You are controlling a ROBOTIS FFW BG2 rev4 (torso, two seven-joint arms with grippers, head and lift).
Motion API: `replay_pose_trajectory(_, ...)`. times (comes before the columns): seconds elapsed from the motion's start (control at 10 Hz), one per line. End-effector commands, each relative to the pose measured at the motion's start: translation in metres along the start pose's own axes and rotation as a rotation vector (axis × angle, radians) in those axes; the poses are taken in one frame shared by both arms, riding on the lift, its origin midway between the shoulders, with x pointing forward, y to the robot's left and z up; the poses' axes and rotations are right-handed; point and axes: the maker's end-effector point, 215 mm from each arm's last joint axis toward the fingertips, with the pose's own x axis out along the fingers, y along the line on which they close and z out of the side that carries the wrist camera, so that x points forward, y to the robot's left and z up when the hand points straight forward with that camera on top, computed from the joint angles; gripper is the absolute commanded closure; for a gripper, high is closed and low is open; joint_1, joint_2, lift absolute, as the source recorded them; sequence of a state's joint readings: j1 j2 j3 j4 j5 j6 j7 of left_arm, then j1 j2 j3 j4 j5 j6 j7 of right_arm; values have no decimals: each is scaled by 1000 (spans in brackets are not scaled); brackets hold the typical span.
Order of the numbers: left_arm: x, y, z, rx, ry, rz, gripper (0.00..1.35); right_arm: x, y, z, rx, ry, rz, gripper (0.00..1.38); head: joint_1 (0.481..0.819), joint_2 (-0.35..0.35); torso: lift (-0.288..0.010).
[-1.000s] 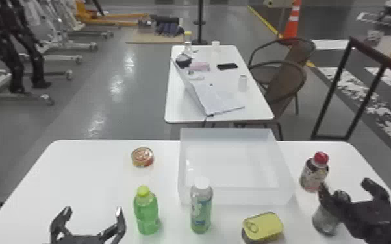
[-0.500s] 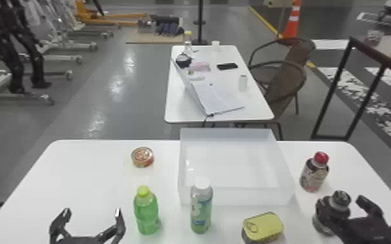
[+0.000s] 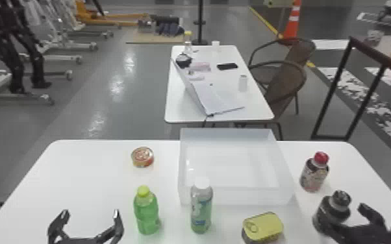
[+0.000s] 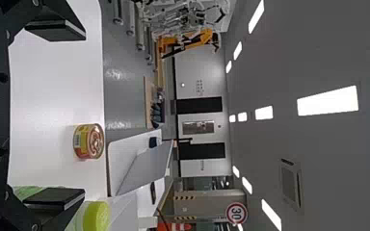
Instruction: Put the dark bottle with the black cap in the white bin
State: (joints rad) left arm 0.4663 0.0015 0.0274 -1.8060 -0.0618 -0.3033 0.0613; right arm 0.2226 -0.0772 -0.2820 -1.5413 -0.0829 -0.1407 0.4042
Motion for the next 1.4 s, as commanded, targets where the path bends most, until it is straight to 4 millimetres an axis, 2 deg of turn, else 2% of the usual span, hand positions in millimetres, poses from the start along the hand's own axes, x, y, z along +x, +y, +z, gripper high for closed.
replay_pose_trajectory(0.0,0,0,-1,-7,2,3,151,-3,-5,-4,-13,-1,-22,136,549,0,-100)
replay_pose_trajectory(0.3,0,0,-1,-10,2,4,153,-7,-14,-20,33,5,-46,136,549,0,-100)
replay_pose_trajectory(0.6,-1,1,-2,-13,-2,-1,153,2,-13,-28,56,9,-46,136,549,0,-100)
replay_pose_trajectory(0.9,-1,11,0,4,-13,-9,153,13,-10,-34,53,22,-27,147,549,0,-100)
replay_pose_trajectory(1.0,-1,14,0,11,-16,-18,153,17,-8,-36,50,26,-14,320,549,0,-100)
replay_pose_trajectory(1.1,-1,17,-1,24,-15,-28,153,18,-8,-38,58,28,-15,766,549,0,-100)
replay_pose_trajectory(1.3,-1,23,-2,51,-10,-47,151,20,-7,-28,59,7,-24,843,549,0,-100)
